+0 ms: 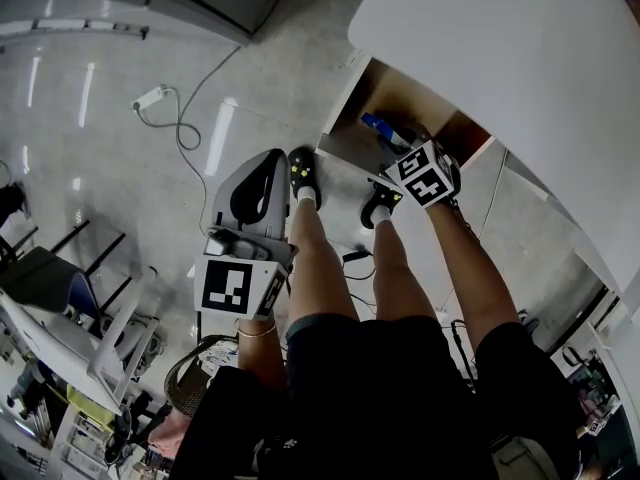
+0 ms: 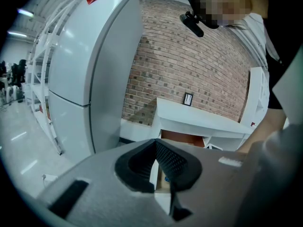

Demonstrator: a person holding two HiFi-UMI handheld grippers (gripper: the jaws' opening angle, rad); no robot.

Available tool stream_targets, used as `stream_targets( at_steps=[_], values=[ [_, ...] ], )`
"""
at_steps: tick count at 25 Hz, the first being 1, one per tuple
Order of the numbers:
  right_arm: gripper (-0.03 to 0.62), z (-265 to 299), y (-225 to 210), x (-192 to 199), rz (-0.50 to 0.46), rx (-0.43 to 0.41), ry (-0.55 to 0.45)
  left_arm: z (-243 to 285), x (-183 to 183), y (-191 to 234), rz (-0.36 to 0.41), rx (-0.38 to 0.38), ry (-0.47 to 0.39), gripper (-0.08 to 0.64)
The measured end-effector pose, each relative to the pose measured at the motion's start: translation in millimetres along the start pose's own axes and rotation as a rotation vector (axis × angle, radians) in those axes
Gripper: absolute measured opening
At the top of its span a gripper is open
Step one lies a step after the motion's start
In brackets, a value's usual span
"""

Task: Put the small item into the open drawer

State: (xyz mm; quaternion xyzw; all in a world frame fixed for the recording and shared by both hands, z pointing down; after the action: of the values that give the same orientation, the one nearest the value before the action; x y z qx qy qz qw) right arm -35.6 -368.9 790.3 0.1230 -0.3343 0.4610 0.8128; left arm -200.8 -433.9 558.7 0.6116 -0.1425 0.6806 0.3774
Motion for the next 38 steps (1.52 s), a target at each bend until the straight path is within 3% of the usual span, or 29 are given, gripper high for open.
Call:
stream_targets(
  at_steps=[20,30,38],
  values=[
    [0.116,31.1,1.3,12.5,-0.046,-0.098,0.126,-1.7,5.3,19.8,0.009,-0.019,0.026,-0.002],
    [0.144,17.5,-11.5,-4.7,-0.017,-0.052,0.066,1.5,-3.2,10.5,-0.011,-0.012,0.009,-0.002],
    [0.152,0.3,-21.2,-6.8,0.048,0.012,0.027,-2.9,-8.4,4.3,0.020,0.007,0.005,-0.002]
  ],
)
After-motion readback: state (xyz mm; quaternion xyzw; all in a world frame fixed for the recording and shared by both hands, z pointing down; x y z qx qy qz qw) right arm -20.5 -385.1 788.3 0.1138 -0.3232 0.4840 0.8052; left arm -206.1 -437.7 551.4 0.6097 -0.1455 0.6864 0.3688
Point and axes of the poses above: the fingertips, and each gripper's own axes: z forward along the fingers, y to its left, x out of its underside, the point moved 2 cm from there along -z, backward along the fingers, and after that the axes turned 14 degrees about -y, right-handed, at the moved point
